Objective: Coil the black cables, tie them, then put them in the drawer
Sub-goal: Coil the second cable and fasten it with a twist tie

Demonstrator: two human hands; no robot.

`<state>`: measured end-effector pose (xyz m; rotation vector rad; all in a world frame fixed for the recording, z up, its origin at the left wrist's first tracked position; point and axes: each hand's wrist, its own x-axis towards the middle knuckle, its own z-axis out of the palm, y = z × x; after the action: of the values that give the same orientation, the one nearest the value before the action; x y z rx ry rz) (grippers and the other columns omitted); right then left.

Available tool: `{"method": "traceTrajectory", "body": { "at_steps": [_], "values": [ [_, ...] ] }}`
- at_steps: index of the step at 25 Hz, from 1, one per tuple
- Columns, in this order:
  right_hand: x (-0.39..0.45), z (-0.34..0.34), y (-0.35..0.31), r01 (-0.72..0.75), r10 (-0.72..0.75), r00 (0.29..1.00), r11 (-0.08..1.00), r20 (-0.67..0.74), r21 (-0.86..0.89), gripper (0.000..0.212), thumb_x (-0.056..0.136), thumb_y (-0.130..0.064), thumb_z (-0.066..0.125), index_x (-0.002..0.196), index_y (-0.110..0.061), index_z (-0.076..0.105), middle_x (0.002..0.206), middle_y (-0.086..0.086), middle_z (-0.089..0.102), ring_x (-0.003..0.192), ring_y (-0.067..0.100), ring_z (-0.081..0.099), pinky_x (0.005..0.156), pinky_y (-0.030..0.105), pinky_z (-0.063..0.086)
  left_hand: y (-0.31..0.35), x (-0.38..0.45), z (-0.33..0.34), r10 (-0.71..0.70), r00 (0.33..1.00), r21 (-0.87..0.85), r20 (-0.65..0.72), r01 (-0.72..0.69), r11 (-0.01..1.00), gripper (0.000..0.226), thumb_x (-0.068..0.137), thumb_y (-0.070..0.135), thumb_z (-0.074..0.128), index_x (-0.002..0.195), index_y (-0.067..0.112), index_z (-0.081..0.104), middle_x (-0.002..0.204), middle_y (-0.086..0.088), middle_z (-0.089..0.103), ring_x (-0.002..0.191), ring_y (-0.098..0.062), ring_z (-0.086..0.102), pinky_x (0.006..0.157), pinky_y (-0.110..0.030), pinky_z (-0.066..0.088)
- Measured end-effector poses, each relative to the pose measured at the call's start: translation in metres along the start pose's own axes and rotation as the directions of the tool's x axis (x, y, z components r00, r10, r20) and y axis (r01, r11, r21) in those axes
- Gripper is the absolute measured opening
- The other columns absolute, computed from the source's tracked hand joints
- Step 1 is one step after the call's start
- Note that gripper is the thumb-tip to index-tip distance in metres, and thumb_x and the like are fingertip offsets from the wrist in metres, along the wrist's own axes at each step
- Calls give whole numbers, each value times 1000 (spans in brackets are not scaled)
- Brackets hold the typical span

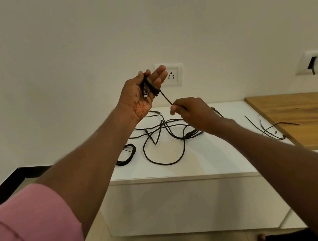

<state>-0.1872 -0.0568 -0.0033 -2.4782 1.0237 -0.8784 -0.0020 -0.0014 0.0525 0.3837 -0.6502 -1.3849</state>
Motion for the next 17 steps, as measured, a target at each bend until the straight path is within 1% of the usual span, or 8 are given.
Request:
{"method": "traceTrajectory", "body": {
  "at_steps": [3,5,7,9,11,12,15,17],
  "values": [
    [-2,5,-5,104,-85,989,983,124,-152,22,107,-34,52,104,-20,69,68,-5,65,64,18,61,67,39,54,-3,3,-3,8,1000,141,-23,-5,990,39,113,21,33,125,-8,56,129,-28,67,101,-35,75,78,-28,62],
    [-3,8,-12,188,-144,968,957,205,-219,21,107,-33,52,104,-19,67,64,-10,59,62,15,58,68,41,54,-7,6,-4,56,997,338,-49,-36,940,40,113,21,35,134,-7,55,131,-22,68,107,-34,74,90,-31,59],
    [-3,8,-22,267,-214,951,932,222,-244,22,106,-34,53,100,-18,67,63,-11,56,60,14,55,64,39,52,-10,6,-5,82,995,567,-48,-41,823,38,113,21,37,136,-1,57,128,-17,71,105,-33,75,87,-31,60],
    [-1,6,-30,313,-285,948,914,141,-256,21,104,-34,57,97,-17,68,64,-9,57,59,18,54,59,37,49,-11,4,-7,84,996,775,-35,-26,632,36,112,21,39,135,4,60,120,-12,75,97,-27,76,78,-28,62],
    [2,-1,-33,300,-307,952,925,9,-235,15,100,-32,63,96,-19,70,60,-14,51,54,13,49,55,32,40,-10,-1,-11,78,996,918,-35,1,397,32,111,22,42,125,8,68,102,-10,76,86,-21,74,72,-25,59],
    [4,-5,-32,281,-298,954,934,-47,-221,13,99,-31,66,95,-20,72,57,-16,48,53,8,47,55,30,35,-10,-3,-12,52,998,949,-26,8,316,32,111,22,43,111,7,72,91,-11,74,79,-21,72,70,-25,56],
    [5,-14,-28,260,-290,950,941,-118,-216,13,96,-29,69,89,-19,75,57,-17,50,56,7,47,58,29,34,-12,-9,-10,-125,992,974,10,18,226,42,108,16,39,72,9,59,64,-8,58,58,-20,58,59,-27,47],
    [4,-15,-26,252,-284,949,944,-137,-213,11,95,-29,69,91,-20,73,65,-12,58,63,12,51,61,33,42,-12,-9,-8,-200,979,968,-44,91,233,41,105,14,35,74,7,62,58,-3,45,53,-18,46,56,-28,39]
  ]
}}
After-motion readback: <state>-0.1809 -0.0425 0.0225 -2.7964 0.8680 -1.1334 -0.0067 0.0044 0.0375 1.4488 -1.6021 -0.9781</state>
